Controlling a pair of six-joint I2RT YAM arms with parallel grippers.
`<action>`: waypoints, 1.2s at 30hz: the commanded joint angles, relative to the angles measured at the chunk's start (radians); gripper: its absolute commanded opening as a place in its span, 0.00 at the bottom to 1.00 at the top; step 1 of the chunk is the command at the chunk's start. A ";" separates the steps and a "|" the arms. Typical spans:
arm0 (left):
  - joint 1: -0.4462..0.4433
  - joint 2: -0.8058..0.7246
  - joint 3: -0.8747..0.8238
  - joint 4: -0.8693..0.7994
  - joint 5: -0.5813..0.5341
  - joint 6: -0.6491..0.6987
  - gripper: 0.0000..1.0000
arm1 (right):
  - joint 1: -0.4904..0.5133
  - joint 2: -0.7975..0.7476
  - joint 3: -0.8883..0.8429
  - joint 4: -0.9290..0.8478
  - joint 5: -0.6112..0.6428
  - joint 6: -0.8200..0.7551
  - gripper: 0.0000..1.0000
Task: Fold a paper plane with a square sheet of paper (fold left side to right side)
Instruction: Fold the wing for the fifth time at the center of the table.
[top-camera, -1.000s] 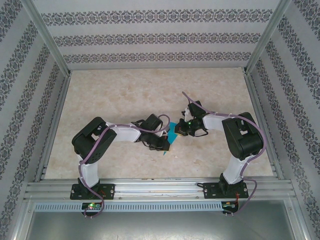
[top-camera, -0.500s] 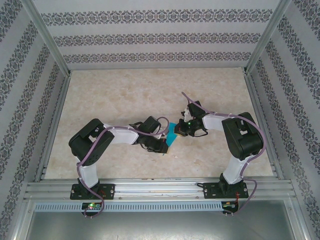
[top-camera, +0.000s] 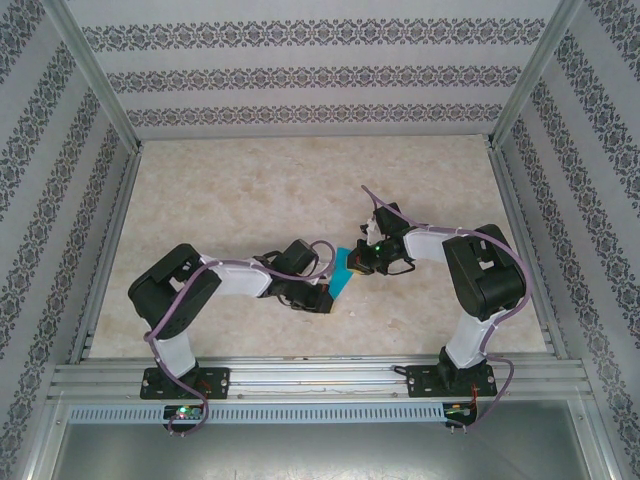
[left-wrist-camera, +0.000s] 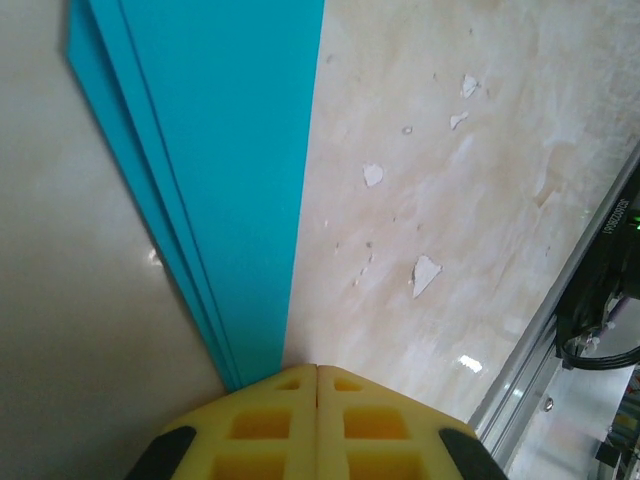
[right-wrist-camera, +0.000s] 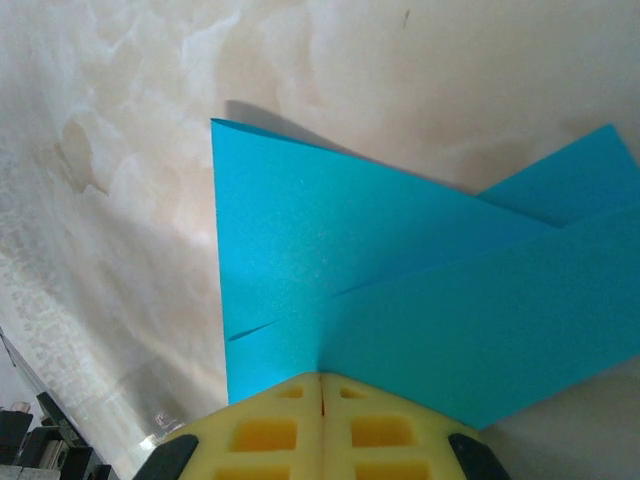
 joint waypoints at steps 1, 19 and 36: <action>-0.032 -0.014 -0.056 -0.118 0.004 -0.014 0.02 | 0.004 0.077 -0.047 -0.128 0.167 -0.018 0.00; 0.007 -0.175 -0.006 -0.083 0.021 -0.054 0.02 | 0.020 0.069 -0.036 -0.134 0.158 -0.014 0.00; 0.054 0.105 0.175 -0.108 -0.048 0.010 0.02 | 0.037 0.039 -0.023 -0.108 0.117 0.011 0.00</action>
